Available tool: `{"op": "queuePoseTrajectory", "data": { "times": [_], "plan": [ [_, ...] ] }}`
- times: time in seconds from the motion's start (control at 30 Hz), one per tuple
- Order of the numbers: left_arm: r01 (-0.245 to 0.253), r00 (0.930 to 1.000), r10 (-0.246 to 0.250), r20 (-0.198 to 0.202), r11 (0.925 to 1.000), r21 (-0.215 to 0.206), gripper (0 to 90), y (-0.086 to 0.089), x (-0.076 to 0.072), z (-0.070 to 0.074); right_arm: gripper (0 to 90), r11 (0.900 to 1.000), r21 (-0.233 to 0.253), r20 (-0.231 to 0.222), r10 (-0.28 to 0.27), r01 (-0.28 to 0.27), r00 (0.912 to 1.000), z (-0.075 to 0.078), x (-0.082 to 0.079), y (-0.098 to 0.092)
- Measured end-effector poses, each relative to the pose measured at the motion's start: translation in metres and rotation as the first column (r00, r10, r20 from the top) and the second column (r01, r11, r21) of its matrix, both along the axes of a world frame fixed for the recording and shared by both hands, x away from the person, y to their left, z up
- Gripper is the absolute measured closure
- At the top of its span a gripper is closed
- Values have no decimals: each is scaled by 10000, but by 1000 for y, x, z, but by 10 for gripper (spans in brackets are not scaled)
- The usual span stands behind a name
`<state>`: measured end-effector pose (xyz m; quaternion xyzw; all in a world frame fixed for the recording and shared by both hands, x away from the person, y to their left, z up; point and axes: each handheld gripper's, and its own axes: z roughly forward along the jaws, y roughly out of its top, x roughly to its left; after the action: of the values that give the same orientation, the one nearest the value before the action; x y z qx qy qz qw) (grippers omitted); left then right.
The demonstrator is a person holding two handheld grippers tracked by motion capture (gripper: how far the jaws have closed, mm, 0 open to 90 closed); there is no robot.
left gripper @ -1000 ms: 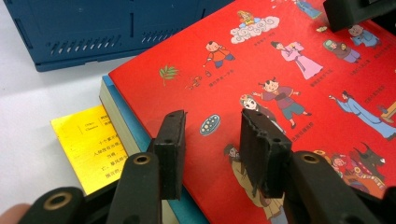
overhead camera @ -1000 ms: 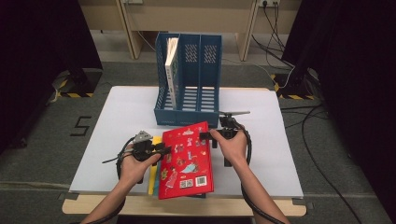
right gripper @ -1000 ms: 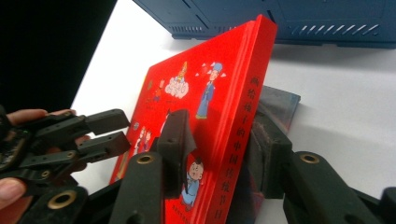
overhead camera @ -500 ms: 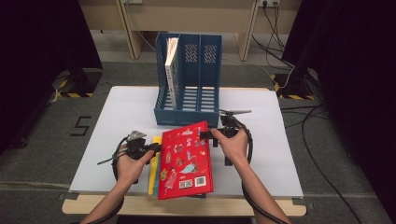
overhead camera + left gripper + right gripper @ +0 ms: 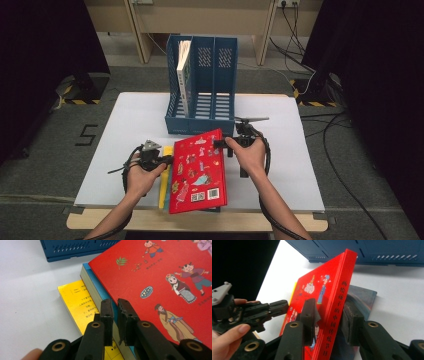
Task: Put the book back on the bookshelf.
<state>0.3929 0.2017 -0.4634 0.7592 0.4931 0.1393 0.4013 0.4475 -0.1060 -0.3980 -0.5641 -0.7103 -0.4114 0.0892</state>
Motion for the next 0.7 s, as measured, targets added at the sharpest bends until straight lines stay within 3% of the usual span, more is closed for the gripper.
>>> {"op": "queuePoseTrajectory", "data": {
  "times": [0.33, 0.7],
  "plan": [
    [-92, 10000, 92, -16, 10000, 15, 823, -1, 0, 0, 630, 9991, 62, -444, 418, -416, 9981, -5, 3, 8],
    [-151, 9998, 150, 110, 9998, 109, 813, -2, -1, -1, 612, 9975, -183, -934, 655, -675, 9935, -4, 7, 10]
  ]
}}
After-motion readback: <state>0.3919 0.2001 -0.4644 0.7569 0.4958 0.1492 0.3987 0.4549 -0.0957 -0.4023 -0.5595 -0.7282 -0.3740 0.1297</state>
